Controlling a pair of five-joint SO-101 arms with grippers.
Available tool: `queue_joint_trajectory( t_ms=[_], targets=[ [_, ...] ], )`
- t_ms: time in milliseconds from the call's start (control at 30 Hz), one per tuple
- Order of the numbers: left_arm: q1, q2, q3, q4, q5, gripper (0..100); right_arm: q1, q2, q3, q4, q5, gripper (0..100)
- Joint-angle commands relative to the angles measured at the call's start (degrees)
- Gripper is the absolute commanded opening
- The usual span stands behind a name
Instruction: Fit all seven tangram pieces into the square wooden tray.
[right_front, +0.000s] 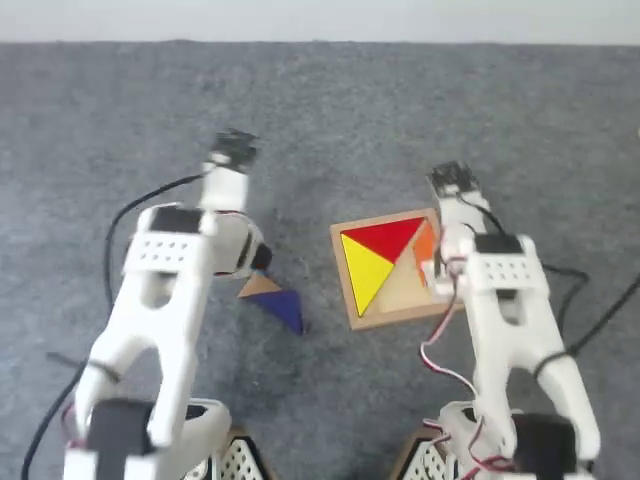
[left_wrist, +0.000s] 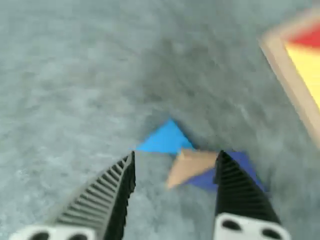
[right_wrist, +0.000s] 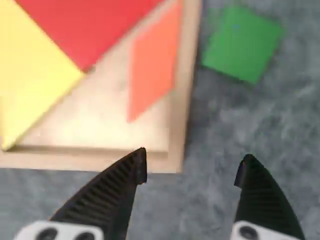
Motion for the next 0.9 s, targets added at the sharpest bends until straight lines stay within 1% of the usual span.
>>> queue_joint_trajectory(
  t_ms=[0, 33, 100, 200, 300, 500, 700, 867],
  targets=[
    [2.99, 8.26, -10.24, 10.02, -15.56, 25, 4.79, -5.58, 7.47, -6.81, 3.60, 28.4],
    [2.99, 10.29, -12.18, 12.66, -19.34, 25, 5.05, -5.58, 8.88, -8.04, 3.69, 28.4],
    [2.37, 14.15, -16.13, 16.18, -24.44, 25, 5.14, -5.58, 11.08, -10.15, 3.69, 28.4],
    [0.88, 18.20, -21.23, 17.41, -29.19, 25, 5.23, -5.58, 12.31, -11.65, 3.69, 28.4],
    [1.14, 21.45, -24.84, 17.85, -32.18, 25, 5.14, -5.58, 12.48, -12.00, 3.69, 28.4],
    [1.41, 27.69, -26.59, 17.32, -34.46, 25, 5.14, -5.58, 13.01, -12.18, 3.69, 28.4],
    [1.85, 33.67, -26.77, 16.62, -34.64, 25, 5.14, -5.58, 13.01, -12.26, 3.69, 28.4],
    [1.76, 36.48, -26.86, 12.66, -34.37, 25, 5.14, -5.58, 13.01, -12.26, 3.52, 28.4]
  ],
)
